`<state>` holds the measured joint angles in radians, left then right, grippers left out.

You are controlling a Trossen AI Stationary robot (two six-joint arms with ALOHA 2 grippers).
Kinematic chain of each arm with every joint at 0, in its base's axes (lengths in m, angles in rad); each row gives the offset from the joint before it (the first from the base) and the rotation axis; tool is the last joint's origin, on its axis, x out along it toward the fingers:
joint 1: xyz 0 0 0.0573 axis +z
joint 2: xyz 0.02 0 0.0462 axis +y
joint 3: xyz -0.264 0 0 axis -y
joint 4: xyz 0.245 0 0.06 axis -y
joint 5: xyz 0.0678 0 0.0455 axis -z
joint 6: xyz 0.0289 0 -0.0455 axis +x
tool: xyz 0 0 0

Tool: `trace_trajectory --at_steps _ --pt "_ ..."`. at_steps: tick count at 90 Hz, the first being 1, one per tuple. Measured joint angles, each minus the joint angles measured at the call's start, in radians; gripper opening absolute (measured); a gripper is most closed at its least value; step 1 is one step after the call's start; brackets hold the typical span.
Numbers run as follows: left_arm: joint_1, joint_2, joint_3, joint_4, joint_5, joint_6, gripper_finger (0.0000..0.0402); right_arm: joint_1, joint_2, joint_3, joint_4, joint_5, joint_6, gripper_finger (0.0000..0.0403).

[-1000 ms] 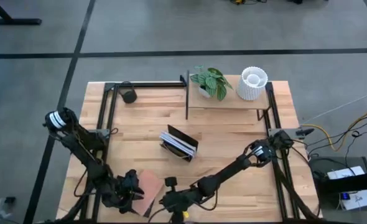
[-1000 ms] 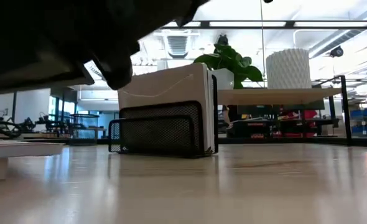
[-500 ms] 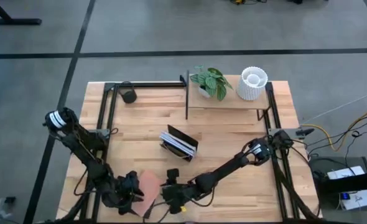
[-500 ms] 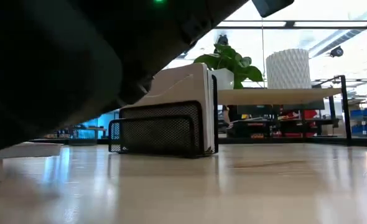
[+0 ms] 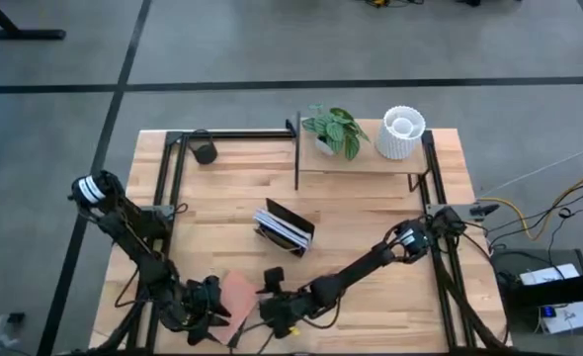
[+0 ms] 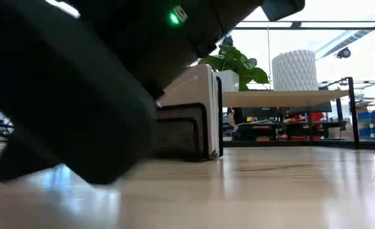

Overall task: Stock shelves
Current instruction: Put the pink notebook into the black mesh bookshelf

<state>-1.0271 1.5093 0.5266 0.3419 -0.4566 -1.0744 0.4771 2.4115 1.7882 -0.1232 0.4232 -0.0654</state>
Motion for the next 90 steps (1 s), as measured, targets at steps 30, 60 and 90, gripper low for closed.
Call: trace_trajectory --at_steps 30,60,90 --pt "0.000 -0.001 0.002 0.003 -0.004 0.000 0.0098 -0.031 0.000 -0.013 0.038 0.034 -0.095 0.0206" --pt "0.000 -0.001 0.002 0.003 -0.005 0.000 0.0098 -0.059 0.000 -0.013 0.048 0.031 -0.072 0.0169" --pt "0.000 -0.001 0.002 0.004 -0.005 0.000 0.0098 -0.058 -0.001 -0.036 0.049 0.019 -0.231 0.0138"
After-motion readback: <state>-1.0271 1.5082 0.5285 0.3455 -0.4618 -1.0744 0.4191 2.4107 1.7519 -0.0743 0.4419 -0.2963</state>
